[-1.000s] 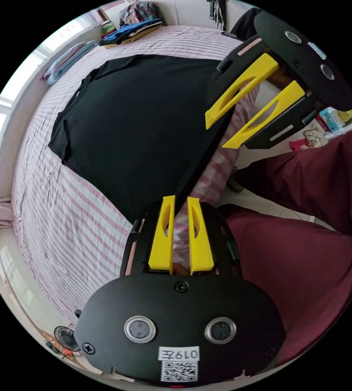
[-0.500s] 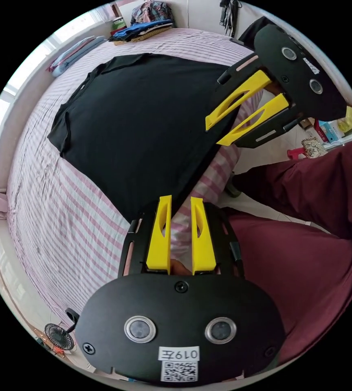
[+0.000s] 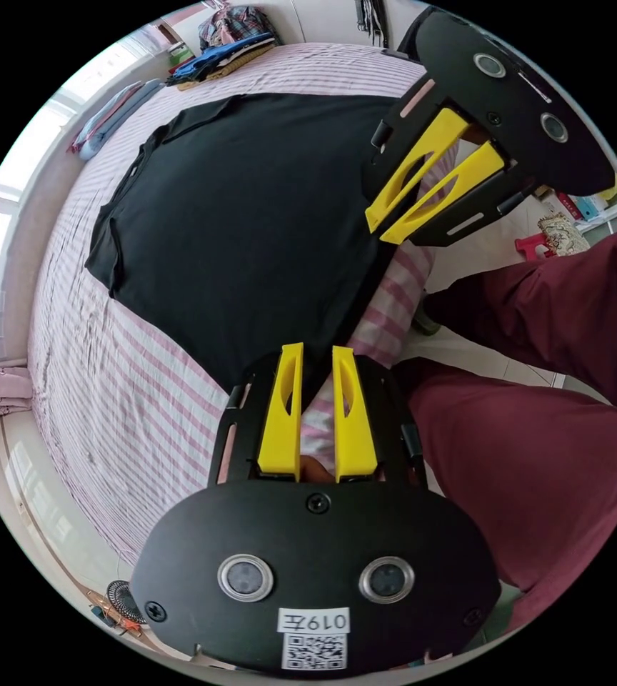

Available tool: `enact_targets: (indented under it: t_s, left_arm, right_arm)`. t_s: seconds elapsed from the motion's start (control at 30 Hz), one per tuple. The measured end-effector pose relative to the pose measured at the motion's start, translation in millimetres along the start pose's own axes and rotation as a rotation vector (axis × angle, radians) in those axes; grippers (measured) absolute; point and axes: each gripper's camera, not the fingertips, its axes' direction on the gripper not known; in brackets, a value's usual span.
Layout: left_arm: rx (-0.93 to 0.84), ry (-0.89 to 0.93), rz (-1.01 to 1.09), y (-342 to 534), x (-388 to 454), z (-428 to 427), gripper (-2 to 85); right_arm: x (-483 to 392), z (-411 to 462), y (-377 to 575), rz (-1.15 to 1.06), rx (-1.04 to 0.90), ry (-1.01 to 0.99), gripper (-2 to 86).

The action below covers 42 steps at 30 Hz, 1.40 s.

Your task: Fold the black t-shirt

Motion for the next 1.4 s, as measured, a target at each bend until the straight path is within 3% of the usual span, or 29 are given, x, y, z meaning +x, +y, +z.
enact_targets:
  t_s: [0.8,1.4]
  left_arm:
    - [0.014,0.075,0.008,20,17,-44,1.2]
    - [0.029,0.044,-0.012,9,34,-67,5.8]
  right_arm:
    - [7,-55,29,0.008,0.013,-0.072,-0.6]
    - [30,-67,62,0.107,0.064,-0.13,-0.7]
